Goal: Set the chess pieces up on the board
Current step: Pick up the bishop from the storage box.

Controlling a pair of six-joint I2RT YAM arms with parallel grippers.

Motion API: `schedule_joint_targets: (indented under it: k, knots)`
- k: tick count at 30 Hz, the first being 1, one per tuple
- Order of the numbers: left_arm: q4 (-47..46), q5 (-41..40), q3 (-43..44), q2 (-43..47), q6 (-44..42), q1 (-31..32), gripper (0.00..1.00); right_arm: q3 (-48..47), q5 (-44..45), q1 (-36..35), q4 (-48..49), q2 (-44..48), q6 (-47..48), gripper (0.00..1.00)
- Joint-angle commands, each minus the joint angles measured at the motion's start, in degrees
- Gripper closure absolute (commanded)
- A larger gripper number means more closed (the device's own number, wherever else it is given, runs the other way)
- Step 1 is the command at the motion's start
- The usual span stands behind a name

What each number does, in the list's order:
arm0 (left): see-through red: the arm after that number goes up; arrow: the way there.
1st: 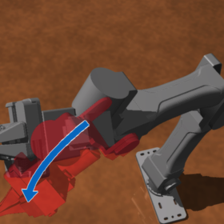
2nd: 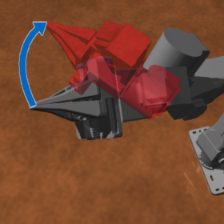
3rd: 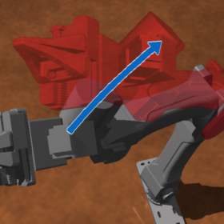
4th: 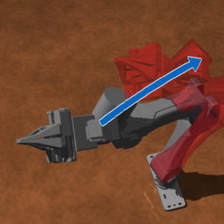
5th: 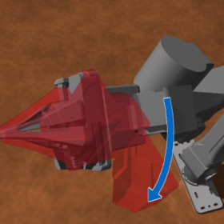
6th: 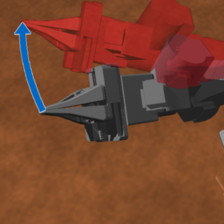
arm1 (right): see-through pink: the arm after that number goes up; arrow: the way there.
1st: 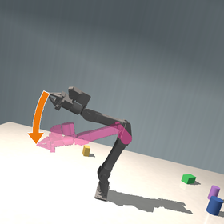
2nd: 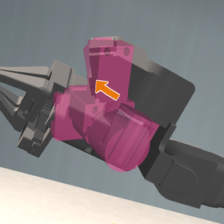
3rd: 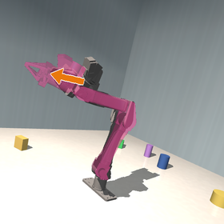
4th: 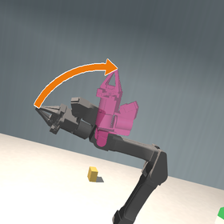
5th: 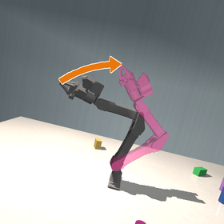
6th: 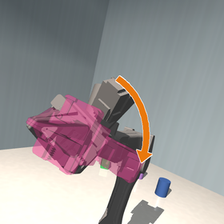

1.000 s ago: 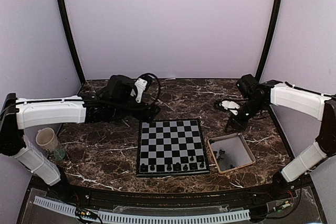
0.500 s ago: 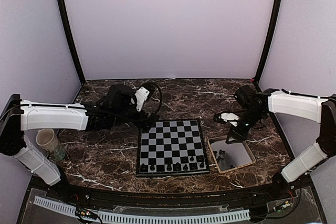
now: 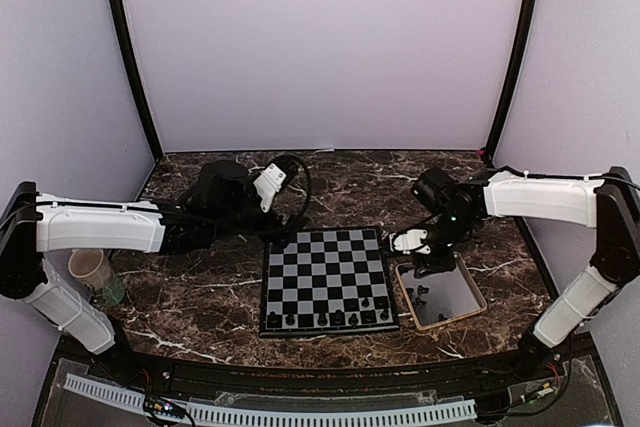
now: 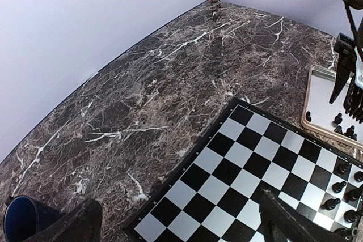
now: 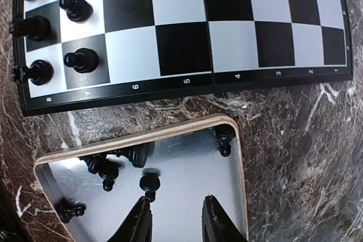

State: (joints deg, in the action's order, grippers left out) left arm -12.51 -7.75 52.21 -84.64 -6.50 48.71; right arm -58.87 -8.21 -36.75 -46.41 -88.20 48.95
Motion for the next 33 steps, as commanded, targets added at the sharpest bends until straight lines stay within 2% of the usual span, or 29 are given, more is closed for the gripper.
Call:
schedule_joint_targets:
  k: [1,5,10,33]
  knots:
    - [-5.6,-1.1,-3.3,5.0,-0.7,0.1,0.01,-1.0,5.6,-4.2,-0.9,-2.7,5.8,0.70]
    - [-4.3,3.3,-2.8,5.4,-2.3,0.1,0.04,-1.2,6.3,-6.5,-1.5,-5.2,6.2,0.70]
    - [-2.3,4.6,-1.3,4.4,-1.9,0.1,0.08,-0.8,7.0,-8.3,-1.9,-5.5,6.7,0.71]
    - [-0.4,7.7,-0.6,4.0,-2.6,0.1,0.10,-0.6,6.9,-9.9,-2.5,-9.3,6.3,0.71]
